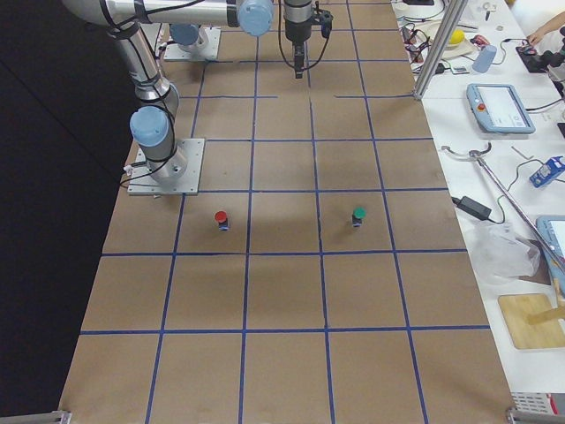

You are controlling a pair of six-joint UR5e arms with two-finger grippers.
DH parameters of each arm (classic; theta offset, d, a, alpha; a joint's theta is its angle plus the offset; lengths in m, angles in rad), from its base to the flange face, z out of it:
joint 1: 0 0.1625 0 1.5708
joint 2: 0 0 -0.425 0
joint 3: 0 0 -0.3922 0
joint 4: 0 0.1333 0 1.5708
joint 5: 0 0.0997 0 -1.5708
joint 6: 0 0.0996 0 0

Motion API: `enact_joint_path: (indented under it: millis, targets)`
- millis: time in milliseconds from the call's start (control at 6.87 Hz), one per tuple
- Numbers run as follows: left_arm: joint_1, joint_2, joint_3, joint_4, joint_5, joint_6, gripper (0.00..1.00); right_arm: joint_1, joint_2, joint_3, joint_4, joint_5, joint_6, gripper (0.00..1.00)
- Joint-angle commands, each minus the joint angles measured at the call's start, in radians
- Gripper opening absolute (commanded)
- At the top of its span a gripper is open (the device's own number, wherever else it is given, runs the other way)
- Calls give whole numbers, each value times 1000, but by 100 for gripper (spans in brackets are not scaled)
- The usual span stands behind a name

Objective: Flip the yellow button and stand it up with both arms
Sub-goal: 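Move the left gripper down toward the yellow button lying on the table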

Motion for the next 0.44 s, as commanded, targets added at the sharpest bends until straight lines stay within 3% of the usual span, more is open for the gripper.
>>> enact_joint_path:
  millis: [0,146,291]
  targets:
    - [156,-4,-15,0,15,130,100,0,-2,0,1,-1,0,100]
    - [242,-23,-35,7,12,185,100,2,-4,2,3,5,3,100]
    - [329,-74,-66,99,8,225,100,2,-5,0,3,4,2,100]
